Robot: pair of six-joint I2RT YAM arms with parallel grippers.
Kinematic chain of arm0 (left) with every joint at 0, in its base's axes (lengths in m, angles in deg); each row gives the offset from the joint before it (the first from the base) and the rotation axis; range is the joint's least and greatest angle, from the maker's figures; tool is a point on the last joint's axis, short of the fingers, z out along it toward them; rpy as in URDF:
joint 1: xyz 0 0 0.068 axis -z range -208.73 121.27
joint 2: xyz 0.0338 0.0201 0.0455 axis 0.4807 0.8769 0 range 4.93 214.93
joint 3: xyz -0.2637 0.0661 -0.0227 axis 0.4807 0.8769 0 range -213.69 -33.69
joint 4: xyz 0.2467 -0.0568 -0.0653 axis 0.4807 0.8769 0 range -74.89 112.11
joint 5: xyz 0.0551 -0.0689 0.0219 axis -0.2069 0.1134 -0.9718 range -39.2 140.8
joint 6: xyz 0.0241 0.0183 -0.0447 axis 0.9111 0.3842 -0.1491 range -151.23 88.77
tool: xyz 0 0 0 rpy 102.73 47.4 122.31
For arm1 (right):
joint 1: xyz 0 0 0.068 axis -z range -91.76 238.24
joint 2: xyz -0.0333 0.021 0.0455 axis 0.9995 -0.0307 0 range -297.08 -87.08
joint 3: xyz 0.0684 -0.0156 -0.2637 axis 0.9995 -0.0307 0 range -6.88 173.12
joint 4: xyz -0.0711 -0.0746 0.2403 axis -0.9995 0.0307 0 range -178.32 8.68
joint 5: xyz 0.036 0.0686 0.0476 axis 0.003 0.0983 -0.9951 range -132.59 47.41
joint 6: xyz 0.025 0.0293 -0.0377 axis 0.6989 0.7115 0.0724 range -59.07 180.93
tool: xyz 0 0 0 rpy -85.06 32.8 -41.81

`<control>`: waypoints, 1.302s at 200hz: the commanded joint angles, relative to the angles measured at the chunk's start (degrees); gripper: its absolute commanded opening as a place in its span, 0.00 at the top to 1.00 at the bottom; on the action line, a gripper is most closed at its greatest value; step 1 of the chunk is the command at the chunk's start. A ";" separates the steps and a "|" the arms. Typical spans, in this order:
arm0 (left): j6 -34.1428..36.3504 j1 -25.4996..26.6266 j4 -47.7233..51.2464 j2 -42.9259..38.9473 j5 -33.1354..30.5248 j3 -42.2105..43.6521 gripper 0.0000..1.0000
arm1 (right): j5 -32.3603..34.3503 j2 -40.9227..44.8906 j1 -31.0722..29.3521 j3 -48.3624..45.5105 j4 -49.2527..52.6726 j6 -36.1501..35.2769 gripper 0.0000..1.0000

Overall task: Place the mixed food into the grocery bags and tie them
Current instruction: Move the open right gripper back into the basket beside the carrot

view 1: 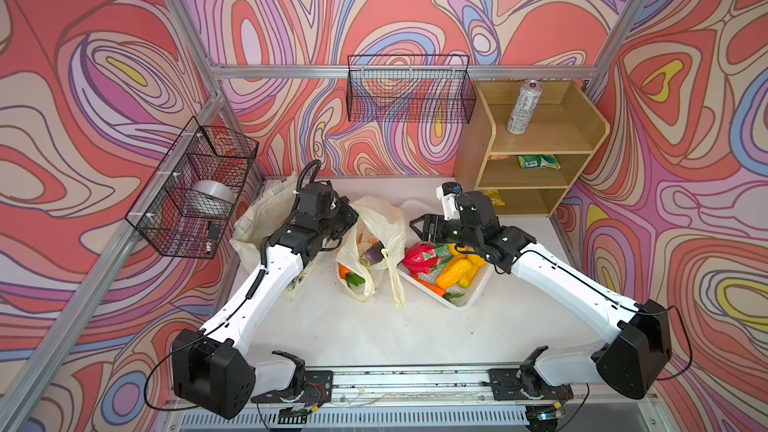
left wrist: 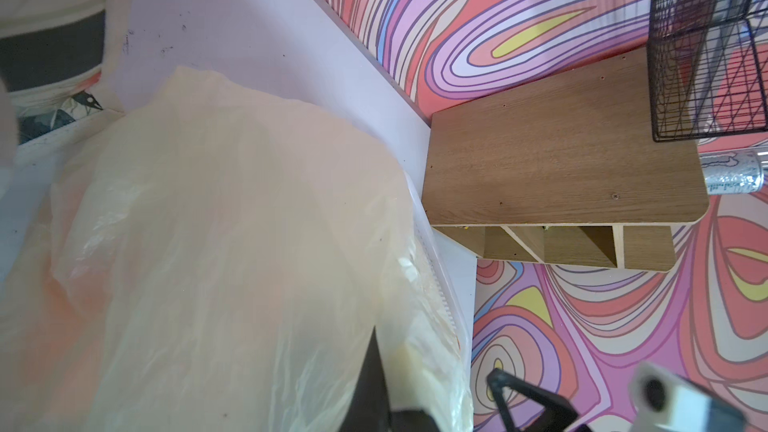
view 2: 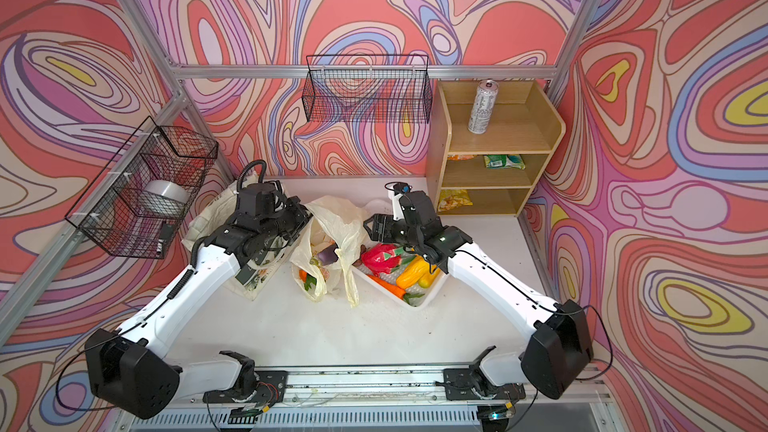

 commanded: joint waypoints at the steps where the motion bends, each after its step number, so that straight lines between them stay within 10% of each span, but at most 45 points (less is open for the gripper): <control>1: -1.64 -0.65 -1.96 -1.47 -1.08 0.59 1.00 | -1.71 2.54 -0.99 -3.26 8.78 -2.93 0.25; 117: -2.06 -1.22 -3.32 -1.16 -0.57 -0.11 1.00 | 4.26 -8.82 -11.03 -6.45 12.34 -8.17 0.30; 166: -2.41 -1.26 -4.65 -0.67 -0.05 0.00 1.00 | 6.65 -9.49 -11.00 -7.41 11.83 -3.86 0.90; 192: -2.50 -1.40 -4.84 -0.59 0.22 -0.01 1.00 | 9.25 -7.00 -11.00 -8.73 13.10 0.03 1.00; 247: -3.18 -1.55 -6.15 -0.33 0.75 0.92 1.00 | 12.65 -1.78 -7.65 -12.27 15.59 4.77 1.00; 260: -3.29 -1.52 -6.22 -0.11 1.00 0.95 1.00 | 10.69 -1.05 -5.70 -12.33 15.32 3.91 0.87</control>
